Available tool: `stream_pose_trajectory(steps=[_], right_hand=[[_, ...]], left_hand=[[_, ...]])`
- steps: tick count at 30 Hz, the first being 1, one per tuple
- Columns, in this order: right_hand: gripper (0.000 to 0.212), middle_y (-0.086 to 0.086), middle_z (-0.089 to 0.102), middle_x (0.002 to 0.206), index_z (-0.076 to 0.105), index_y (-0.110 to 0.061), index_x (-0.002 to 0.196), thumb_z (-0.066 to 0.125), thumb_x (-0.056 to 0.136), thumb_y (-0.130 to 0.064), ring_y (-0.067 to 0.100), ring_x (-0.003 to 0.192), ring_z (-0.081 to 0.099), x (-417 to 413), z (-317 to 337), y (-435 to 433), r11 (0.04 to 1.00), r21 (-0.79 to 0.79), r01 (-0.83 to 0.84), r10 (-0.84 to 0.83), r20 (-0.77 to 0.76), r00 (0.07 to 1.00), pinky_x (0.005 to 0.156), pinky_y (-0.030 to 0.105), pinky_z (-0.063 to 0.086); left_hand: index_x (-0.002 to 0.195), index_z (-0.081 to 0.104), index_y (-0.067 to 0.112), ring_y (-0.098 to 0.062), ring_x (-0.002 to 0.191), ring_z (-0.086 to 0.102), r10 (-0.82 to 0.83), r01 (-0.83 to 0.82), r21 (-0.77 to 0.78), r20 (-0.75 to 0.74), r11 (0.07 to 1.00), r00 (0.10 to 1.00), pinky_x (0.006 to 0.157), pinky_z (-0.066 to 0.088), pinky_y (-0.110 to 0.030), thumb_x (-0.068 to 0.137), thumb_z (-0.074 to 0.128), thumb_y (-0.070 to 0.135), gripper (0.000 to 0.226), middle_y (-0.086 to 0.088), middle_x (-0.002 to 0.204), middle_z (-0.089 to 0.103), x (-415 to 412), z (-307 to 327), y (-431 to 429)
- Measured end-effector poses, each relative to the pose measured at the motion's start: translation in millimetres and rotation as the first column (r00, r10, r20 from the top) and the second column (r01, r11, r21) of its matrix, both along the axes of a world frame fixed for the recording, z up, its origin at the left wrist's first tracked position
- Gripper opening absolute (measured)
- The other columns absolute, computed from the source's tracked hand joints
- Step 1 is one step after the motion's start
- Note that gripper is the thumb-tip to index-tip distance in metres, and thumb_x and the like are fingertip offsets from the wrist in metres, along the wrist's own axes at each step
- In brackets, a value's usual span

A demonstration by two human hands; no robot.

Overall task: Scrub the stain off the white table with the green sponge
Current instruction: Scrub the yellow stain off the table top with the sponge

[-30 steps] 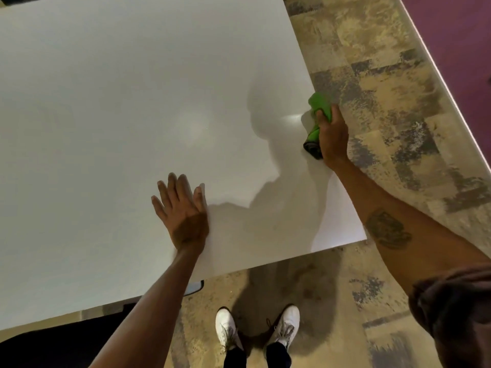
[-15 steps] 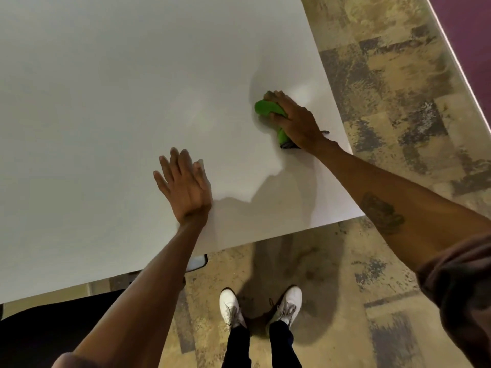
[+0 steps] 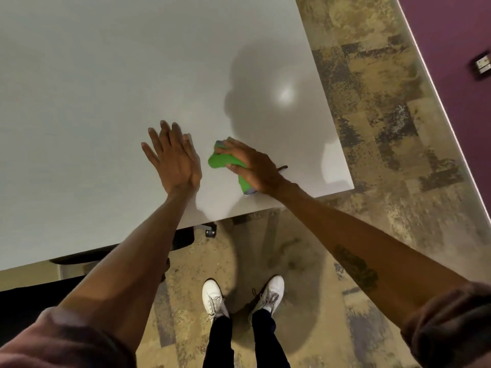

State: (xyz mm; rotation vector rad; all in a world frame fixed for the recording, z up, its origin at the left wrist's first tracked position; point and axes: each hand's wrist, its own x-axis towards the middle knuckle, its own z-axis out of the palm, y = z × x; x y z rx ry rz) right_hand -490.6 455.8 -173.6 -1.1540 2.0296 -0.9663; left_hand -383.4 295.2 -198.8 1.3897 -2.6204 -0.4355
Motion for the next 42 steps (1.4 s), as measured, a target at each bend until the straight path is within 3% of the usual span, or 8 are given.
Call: stream_pose_trajectory(steps=[5, 10, 15, 19, 24, 28, 31, 42], right_hand=[[0.041, 0.005, 0.047, 0.15, 0.056, -0.015, 0.136, 0.06, 0.095, -0.015, 0.014, 0.144, 0.033, 55, -2, 25, 0.998, -0.049, -0.046, 0.045, -0.01, 0.999, 0.115, 0.006, 0.014], [0.042, 0.007, 0.049, 0.148, 0.056, -0.012, 0.136, 0.061, 0.095, -0.015, 0.018, 0.142, 0.038, 92, 1, 43, 1.0, -0.02, -0.019, 0.021, 0.102, 0.995, 0.121, 0.033, 0.027], [0.027, -0.011, 0.067, 0.112, 0.064, -0.021, 0.12, 0.057, 0.096, -0.013, 0.006, 0.103, 0.063, 104, 18, 69, 0.965, -0.046, 0.26, -0.197, 0.53, 0.825, 0.091, 0.024, 0.05], [0.016, -0.003, 0.073, 0.097, 0.069, -0.026, 0.106, 0.06, 0.093, -0.023, 0.018, 0.086, 0.069, 74, 43, 106, 0.6, -0.096, 0.794, -0.544, 0.679, 0.493, 0.076, 0.035, 0.059], [0.018, -0.009, 0.069, 0.093, 0.068, -0.03, 0.107, 0.057, 0.093, -0.026, 0.012, 0.086, 0.067, 7, 59, 138, 0.152, -0.242, 0.958, -0.828, 0.498, 0.257, 0.078, 0.034, 0.055], [0.044, -0.004, 0.062, 0.124, 0.043, -0.022, 0.144, 0.045, 0.102, -0.032, 0.017, 0.121, 0.056, 9, 20, 107, 0.328, -0.011, 0.945, -0.914, 0.251, 0.32, 0.094, 0.032, 0.047], [0.054, 0.001, 0.019, 0.164, 0.017, -0.026, 0.155, 0.036, 0.105, -0.033, 0.024, 0.151, 0.013, 7, -5, 79, 0.404, 0.091, 0.91, -0.911, -0.053, 0.41, 0.12, 0.046, 0.016], [0.051, 0.021, 0.021, 0.16, 0.032, -0.004, 0.149, 0.043, 0.102, -0.021, 0.035, 0.15, 0.016, -121, -6, 21, 0.628, 0.039, 0.777, -0.742, -0.272, 0.613, 0.122, 0.042, 0.014]], left_hand=[[0.157, 0.039, 0.014, -0.032, 0.16, 0.014, -0.019, 0.021, 0.023, -0.071, 1.0, 0.997, 0.128, 0.003, -0.056, 0.111, 0.013, 0.033, 0.056, -0.006, 0.168, 0.029, 5, 2, -1], [0.155, 0.042, 0.012, -0.034, 0.158, 0.017, -0.152, 0.16, 0.07, -0.108, 0.985, 0.982, 0.128, 0.008, -0.054, 0.112, 0.02, 0.027, 0.051, -0.008, 0.167, 0.031, 26, 5, -10], [0.16, 0.034, 0.01, -0.027, 0.16, 0.014, -0.348, 0.357, 0.09, -0.104, 0.93, 0.932, 0.131, 0.008, -0.046, 0.113, 0.023, 0.027, 0.051, -0.006, 0.17, 0.025, 74, 1, -7], [0.161, 0.031, 0.015, -0.023, 0.16, 0.014, -0.361, 0.363, 0.057, -0.044, 0.93, 0.932, 0.132, 0.011, -0.044, 0.113, 0.017, 0.035, 0.054, -0.001, 0.17, 0.024, 81, -3, -7], [0.16, 0.033, 0.024, -0.026, 0.159, 0.018, -0.309, 0.311, -0.028, 0.06, 0.95, 0.949, 0.13, 0.012, -0.049, 0.111, 0.014, 0.044, 0.056, 0.002, 0.169, 0.027, 80, -7, -6], [0.164, 0.022, 0.026, -0.03, 0.161, 0.01, -0.262, 0.273, -0.073, 0.134, 0.959, 0.956, 0.128, 0.004, -0.053, 0.11, 0.018, 0.047, 0.058, 0.002, 0.172, 0.016, 80, -6, -6], [0.165, 0.017, 0.029, -0.026, 0.162, 0.001, -0.268, 0.269, 0.006, 0.114, 0.963, 0.957, 0.129, 0.002, -0.056, 0.108, 0.006, 0.056, 0.064, 0.004, 0.173, 0.01, 79, -7, -8], [0.165, 0.014, 0.026, -0.024, 0.162, -0.005, -0.277, 0.272, 0.063, 0.096, 0.96, 0.956, 0.13, 0.0, -0.055, 0.107, 0.019, 0.047, 0.062, 0.004, 0.174, 0.002, 75, 1, -8]])
